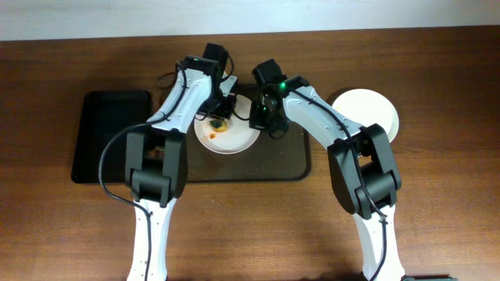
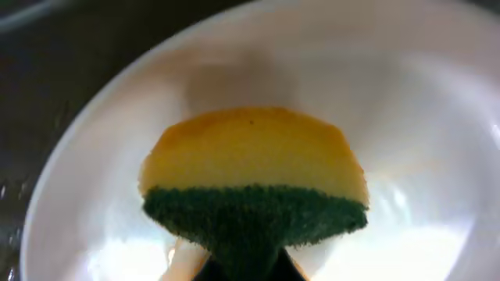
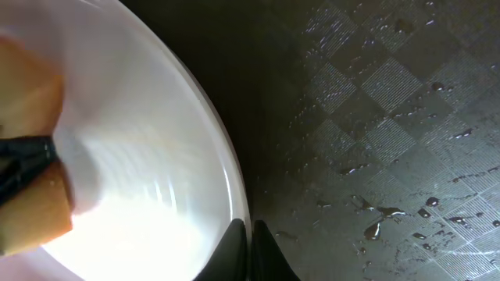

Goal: Clean dirty plates on tray and stack at the side
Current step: 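Hold the plate rim with the right gripper and scrub it with the sponge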

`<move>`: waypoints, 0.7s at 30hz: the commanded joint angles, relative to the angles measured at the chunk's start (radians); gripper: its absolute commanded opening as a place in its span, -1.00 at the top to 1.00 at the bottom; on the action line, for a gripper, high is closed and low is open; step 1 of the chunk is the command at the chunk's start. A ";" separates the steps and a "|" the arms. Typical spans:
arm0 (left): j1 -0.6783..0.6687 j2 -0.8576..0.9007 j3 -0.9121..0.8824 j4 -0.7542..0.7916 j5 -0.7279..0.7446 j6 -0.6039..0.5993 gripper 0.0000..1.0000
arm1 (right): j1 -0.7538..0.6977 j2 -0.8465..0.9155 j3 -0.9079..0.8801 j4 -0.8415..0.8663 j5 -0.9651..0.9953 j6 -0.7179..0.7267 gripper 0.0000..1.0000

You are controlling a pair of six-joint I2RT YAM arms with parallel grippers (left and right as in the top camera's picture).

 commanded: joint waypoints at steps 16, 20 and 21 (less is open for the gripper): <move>-0.015 0.056 -0.222 0.152 0.001 -0.020 0.99 | 0.010 0.014 -0.006 0.017 0.054 -0.010 0.92; -0.015 0.056 -0.222 0.079 0.306 0.338 1.00 | 0.010 0.014 -0.006 0.016 0.054 -0.010 0.92; -0.015 0.056 -0.222 0.104 0.302 0.335 0.99 | 0.010 0.014 -0.006 0.017 0.054 -0.010 0.92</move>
